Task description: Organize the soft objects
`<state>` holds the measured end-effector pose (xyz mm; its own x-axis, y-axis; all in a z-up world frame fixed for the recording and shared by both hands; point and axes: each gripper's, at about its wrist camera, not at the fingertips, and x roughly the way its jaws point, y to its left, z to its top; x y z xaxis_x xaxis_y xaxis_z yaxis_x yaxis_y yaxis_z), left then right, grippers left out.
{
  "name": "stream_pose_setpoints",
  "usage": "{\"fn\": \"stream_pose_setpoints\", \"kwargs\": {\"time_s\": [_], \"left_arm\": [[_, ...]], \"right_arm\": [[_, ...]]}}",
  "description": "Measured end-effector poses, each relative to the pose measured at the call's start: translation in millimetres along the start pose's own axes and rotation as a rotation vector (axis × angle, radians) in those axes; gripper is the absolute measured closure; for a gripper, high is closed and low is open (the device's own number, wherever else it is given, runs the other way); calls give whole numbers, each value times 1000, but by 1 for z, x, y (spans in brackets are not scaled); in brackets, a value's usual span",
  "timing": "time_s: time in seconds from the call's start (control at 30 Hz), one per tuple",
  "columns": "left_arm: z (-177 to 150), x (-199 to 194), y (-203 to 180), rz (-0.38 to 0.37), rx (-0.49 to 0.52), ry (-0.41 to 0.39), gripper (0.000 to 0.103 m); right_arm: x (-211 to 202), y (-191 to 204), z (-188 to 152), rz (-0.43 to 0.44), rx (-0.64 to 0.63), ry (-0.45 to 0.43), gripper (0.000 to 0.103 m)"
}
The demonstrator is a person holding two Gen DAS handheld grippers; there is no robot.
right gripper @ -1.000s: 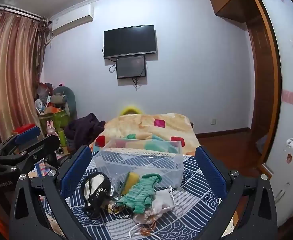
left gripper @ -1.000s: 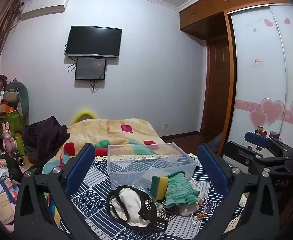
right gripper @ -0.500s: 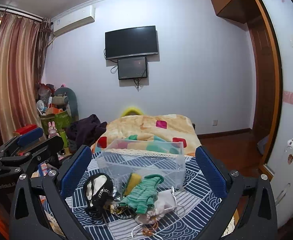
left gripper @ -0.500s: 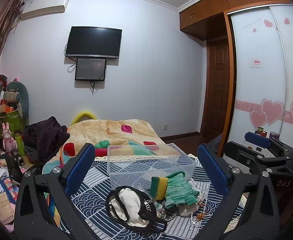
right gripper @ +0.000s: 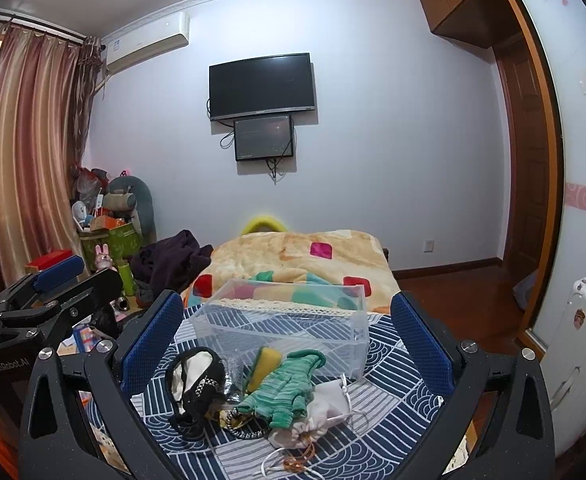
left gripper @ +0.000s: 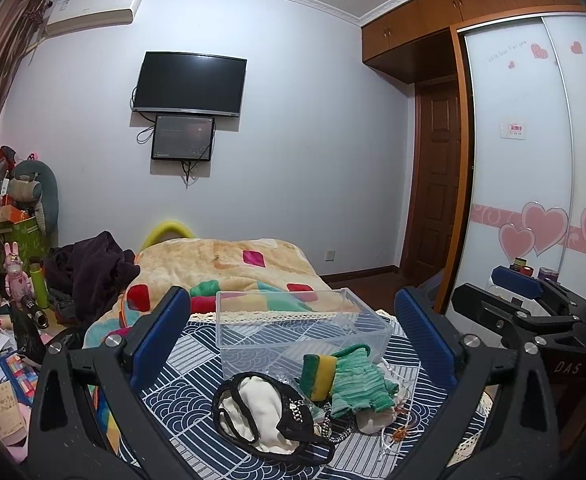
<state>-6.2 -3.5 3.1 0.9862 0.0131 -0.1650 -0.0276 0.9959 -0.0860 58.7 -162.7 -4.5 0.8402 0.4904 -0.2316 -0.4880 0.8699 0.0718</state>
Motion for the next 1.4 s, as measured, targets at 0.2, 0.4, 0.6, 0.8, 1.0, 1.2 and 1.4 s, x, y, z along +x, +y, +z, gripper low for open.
{"fn": "stream_pose_setpoints", "kwargs": {"time_s": [0.2,0.4,0.6,0.8,1.0,1.2,1.4], "left_arm": [[0,0,0,-2,0,0,0],[-1,0,1,-3,-10,-2,0],[-1,-1,3,-5,-12,-3,0],[0,-3,4,-5,-10,-5,0],[0,-2,3,-4,-13,-4,0],[0,-3,4,-7,-13,-3,0],[1,-2,4,-15,-9,10,0]], "right_arm": [[0,0,0,1,1,1,0],[0,0,1,2,2,-2,0],[-2,0,2,1,4,-7,0],[-2,0,2,0,3,-9,0],[-4,1,2,2,4,-14,0],[-3,2,1,5,1,-9,0],[-2,2,1,3,9,-8,0]]}}
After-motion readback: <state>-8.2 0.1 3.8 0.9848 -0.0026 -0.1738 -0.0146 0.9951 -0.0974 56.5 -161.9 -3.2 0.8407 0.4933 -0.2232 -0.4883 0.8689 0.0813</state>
